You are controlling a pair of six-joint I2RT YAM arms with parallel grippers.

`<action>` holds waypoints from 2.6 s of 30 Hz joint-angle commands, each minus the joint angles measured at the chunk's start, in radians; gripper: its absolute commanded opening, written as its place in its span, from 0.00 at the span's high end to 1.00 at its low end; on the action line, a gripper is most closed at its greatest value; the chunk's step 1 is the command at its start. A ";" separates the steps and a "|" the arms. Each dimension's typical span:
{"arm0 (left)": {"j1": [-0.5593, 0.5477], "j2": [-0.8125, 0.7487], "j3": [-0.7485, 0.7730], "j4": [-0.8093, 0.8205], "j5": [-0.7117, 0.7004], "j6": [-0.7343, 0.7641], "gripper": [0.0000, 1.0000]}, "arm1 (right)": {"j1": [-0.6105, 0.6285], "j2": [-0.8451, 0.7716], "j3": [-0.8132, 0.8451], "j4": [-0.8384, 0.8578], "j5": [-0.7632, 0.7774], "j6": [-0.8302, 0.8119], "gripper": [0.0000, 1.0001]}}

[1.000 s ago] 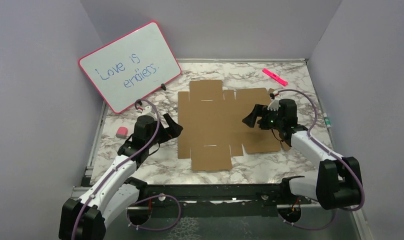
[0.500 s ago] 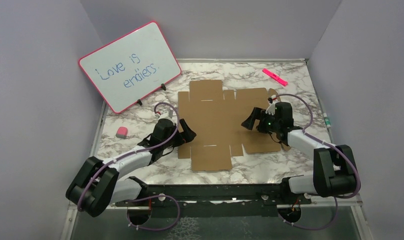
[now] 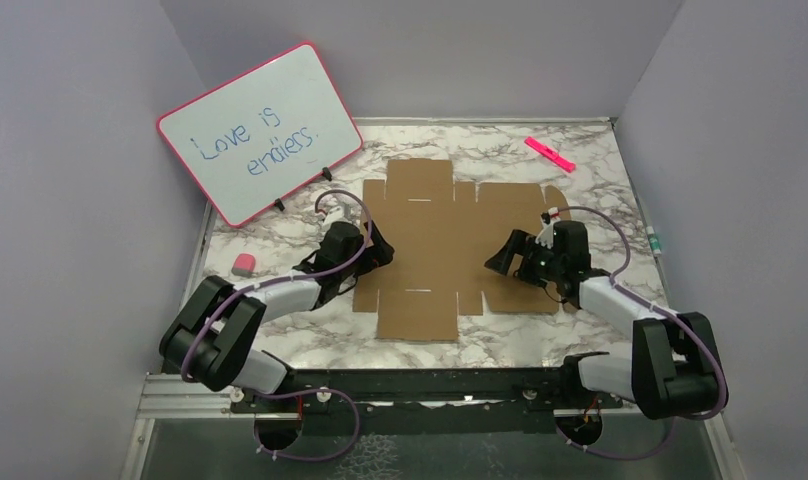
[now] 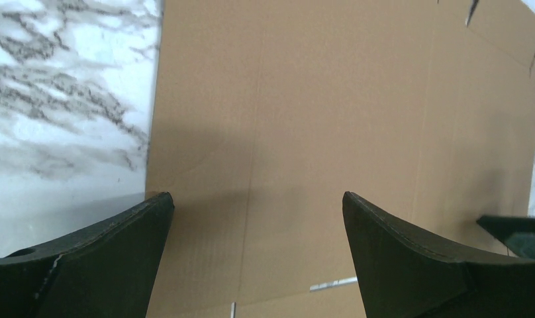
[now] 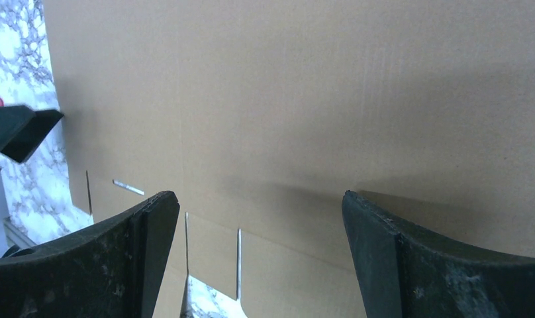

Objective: Fold the paper box

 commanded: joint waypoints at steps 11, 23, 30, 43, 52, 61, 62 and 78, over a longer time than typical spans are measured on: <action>0.012 0.429 0.435 0.009 -0.065 0.173 0.01 | 0.020 -0.230 -0.184 -0.012 -0.163 0.148 0.00; 0.024 0.299 0.563 -0.277 -0.077 0.183 0.01 | 0.025 -0.267 0.000 -0.191 -0.040 0.004 0.00; 0.011 -0.058 0.236 -0.363 -0.003 0.011 0.01 | 0.025 -0.241 0.021 -0.198 -0.040 -0.025 0.00; 0.007 -0.424 -0.124 -0.406 0.025 -0.329 0.20 | 0.025 -0.171 0.035 -0.147 -0.070 -0.043 0.00; 0.007 -0.340 -0.208 -0.249 0.076 -0.418 0.38 | 0.025 -0.156 0.035 -0.136 -0.079 -0.051 0.00; 0.007 -0.220 -0.224 -0.080 0.087 -0.462 0.77 | 0.025 -0.179 0.029 -0.148 -0.073 -0.058 0.00; 0.007 -0.208 -0.211 -0.085 0.071 -0.448 0.83 | 0.025 -0.179 0.031 -0.153 -0.072 -0.061 0.00; 0.248 0.119 0.207 -0.262 0.201 0.051 1.00 | 0.025 -0.213 0.067 -0.227 -0.077 -0.117 0.00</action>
